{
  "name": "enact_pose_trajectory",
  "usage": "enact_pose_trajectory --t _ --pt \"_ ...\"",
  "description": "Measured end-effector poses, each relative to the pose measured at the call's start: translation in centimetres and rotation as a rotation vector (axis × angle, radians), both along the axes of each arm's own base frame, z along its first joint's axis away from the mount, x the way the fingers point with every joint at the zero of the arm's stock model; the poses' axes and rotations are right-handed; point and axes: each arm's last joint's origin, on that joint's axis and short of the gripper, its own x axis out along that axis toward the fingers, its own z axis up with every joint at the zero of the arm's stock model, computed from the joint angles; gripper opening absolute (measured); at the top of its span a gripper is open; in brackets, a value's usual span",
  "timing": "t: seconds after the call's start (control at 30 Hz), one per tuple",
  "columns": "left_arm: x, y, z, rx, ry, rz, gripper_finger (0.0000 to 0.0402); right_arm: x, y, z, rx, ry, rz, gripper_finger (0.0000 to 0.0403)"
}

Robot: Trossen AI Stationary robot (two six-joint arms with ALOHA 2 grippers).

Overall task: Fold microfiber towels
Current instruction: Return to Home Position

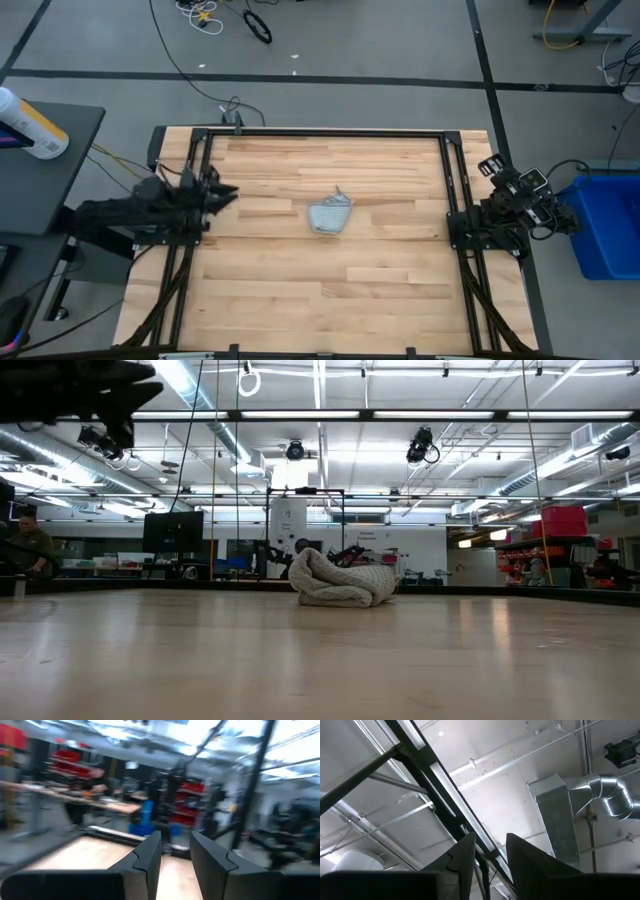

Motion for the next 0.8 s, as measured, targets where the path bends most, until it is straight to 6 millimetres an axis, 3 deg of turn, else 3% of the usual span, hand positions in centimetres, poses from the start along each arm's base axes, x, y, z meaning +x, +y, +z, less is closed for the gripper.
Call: enact_pose_trajectory --t 0.17,0.33,0.43,0.8 --pt "1.0 -0.6 -3.0 -0.048 -0.084 -0.162 0.011 0.0 0.0 0.0 0.0 0.0 0.0 0.0096" --pt "0.6 -1.2 -1.7 0.099 -0.147 -0.299 0.011 0.0 0.0 0.0 0.0 0.0 0.0 0.0074" --pt "0.6 -1.2 -1.9 0.056 -0.135 -0.336 0.011 0.0 0.0 0.0 0.0 0.0 0.0 0.006" --pt "0.5 -0.9 -1.4 0.137 -0.196 -0.206 0.011 0.0 0.0 0.0 0.0 0.0 0.0 0.0006"
